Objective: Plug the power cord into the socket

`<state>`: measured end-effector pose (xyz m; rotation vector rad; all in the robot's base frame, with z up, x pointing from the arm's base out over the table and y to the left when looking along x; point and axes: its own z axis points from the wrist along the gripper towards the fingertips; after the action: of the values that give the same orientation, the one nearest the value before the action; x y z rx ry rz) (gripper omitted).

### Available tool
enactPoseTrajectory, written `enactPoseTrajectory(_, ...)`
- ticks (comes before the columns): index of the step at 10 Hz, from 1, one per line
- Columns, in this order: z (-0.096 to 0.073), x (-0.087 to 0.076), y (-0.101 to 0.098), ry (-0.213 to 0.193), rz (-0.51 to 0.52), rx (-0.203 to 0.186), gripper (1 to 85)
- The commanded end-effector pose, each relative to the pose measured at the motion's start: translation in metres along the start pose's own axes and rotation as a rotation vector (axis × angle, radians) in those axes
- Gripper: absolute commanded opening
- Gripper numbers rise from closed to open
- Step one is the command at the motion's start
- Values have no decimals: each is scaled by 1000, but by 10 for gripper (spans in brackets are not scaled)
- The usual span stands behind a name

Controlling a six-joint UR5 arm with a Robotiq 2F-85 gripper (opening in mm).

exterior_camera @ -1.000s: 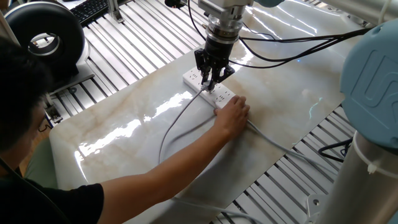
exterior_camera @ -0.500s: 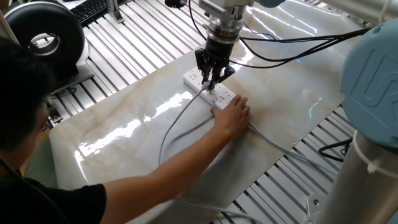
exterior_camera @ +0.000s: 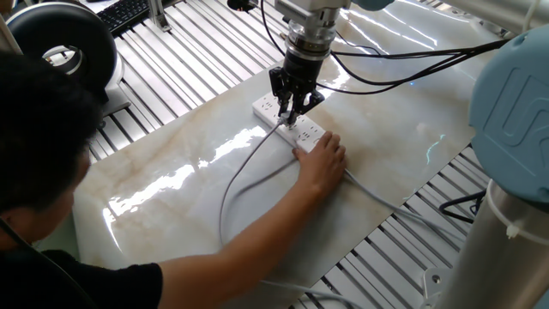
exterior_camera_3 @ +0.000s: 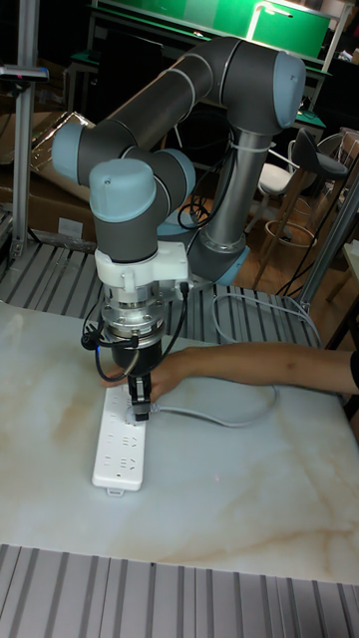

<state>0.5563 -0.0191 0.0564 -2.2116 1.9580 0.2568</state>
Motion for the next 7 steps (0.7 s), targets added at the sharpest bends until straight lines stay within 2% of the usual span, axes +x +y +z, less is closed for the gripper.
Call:
enactPoseTrajectory(1,-3,-4,-3,-10,12,6,10)
enactPoseTrajectory(7,-3,-6,-3,-10,21,5,10)
